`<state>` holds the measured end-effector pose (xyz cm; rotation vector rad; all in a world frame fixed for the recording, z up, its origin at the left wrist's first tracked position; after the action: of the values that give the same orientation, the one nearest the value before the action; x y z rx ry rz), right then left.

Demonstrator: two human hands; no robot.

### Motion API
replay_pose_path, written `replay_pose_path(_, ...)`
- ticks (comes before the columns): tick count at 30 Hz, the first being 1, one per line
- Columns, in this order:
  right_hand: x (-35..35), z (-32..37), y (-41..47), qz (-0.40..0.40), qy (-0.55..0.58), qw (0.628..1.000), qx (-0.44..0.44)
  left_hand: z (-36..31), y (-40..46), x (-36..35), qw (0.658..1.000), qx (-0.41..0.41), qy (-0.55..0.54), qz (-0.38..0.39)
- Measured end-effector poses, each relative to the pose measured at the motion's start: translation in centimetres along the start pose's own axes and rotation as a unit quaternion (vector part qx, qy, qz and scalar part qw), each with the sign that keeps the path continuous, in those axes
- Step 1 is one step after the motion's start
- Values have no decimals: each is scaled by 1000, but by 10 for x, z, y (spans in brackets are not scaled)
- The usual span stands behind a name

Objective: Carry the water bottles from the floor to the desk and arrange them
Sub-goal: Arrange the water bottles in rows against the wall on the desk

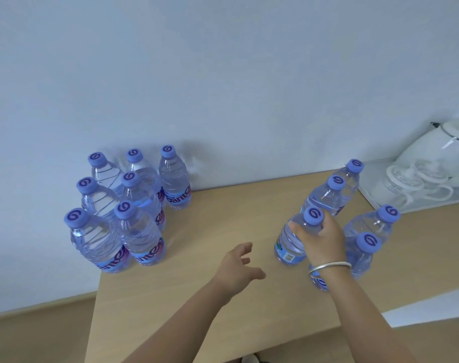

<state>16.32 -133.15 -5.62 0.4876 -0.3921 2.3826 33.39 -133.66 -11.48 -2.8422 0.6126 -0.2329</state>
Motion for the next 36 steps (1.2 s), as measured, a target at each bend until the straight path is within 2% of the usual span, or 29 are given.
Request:
replay_pose_path(4, 6, 13, -11, 64, 4, 998, 27, 2, -9, 5, 1000, 15, -1, 21)
replay_pose_path(6, 14, 30, -18, 144, 34, 987, 55, 2, -13, 11, 992, 58, -115, -4)
replay_pose_path(8, 24, 50, -26, 232, 55, 967, 93, -2, -17, 14, 951, 118, -285, -31)
replay_pose_path(9, 29, 61, -29, 262, 63, 957, 108, -4, -19, 15, 933, 137, -331, -30)
replay_pose_path(11, 35, 83, -35, 320, 79, 934, 135, -10, -22, 16, 922, 155, -355, 8)
replay_pose_path(15, 36, 114, -41, 432, 109, 876, 188, -24, -32, 17, 905, 122, -394, 101)
replay_pose_path(18, 28, 127, -40, 469, 123, 853, 193, -30, -38, 21, 895, 80, -429, 98)
replay_pose_path(21, 15, 135, -33, 480, 146, 849, 168, -35, -40, 27, 882, 30, -467, 49)
replay_pose_path(23, 6, 138, -31, 459, 149, 862, 154, -40, -39, 35, 881, -16, -474, 5)
replay_pose_path(26, -11, 142, -36, 417, 101, 886, 175, -49, -40, 49, 889, -99, -440, -84)
replay_pose_path(28, -21, 140, -37, 381, 94, 900, 190, -53, -44, 56, 887, -152, -401, -173)
replay_pose_path(31, -33, 135, -31, 337, 111, 922, 153, -55, -50, 58, 880, -210, -333, -266)
replay_pose_path(34, -43, 135, -28, 352, 152, 917, 107, -56, -55, 57, 878, -255, -272, -300)
replay_pose_path(36, -46, 142, -25, 362, 154, 913, 109, -56, -56, 61, 889, -268, -262, -263)
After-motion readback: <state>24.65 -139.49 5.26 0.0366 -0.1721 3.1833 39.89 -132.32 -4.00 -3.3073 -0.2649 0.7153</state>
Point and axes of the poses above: each hand's wrist, its own y-axis towards the middle knuckle, its own x-axis out of the back of the hand, z = x × y, the point moved 2 cm from there along y, towards the middle knuckle, and after that the axes turned 14 degrees about -x, right-handed, at the moved point
